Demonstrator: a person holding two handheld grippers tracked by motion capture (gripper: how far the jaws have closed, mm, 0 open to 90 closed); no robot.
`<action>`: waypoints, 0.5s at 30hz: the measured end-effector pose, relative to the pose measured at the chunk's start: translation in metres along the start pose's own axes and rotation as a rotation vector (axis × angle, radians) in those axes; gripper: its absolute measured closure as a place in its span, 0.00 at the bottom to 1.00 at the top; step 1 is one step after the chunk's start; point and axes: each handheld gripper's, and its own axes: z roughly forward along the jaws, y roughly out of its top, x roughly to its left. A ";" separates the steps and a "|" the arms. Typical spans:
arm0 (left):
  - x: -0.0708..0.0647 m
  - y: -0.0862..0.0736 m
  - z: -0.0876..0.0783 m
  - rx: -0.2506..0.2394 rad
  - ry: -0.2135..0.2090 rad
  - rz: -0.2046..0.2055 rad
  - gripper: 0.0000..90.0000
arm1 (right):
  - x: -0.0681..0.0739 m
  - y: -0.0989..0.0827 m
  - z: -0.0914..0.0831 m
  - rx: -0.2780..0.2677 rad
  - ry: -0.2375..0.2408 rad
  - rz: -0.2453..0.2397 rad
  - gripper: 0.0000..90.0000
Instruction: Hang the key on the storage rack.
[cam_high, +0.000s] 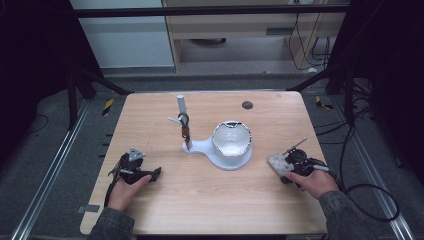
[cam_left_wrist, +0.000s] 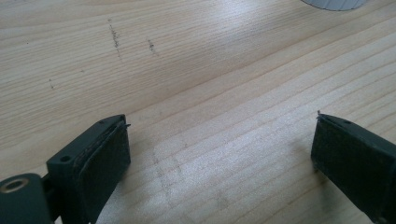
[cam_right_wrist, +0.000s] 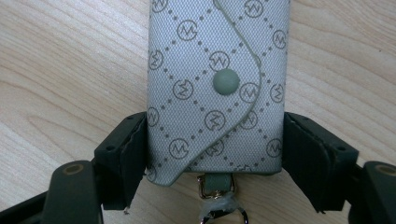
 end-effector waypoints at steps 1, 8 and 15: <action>0.000 0.000 0.000 -0.001 -0.001 0.000 0.04 | 0.000 0.000 0.000 0.000 0.001 -0.001 0.30; 0.000 0.000 0.000 -0.001 -0.001 -0.001 0.04 | 0.002 0.001 -0.005 -0.002 -0.011 -0.059 0.33; 0.000 0.000 0.000 -0.001 -0.001 0.000 0.04 | 0.007 0.005 -0.019 -0.033 -0.026 -0.122 0.34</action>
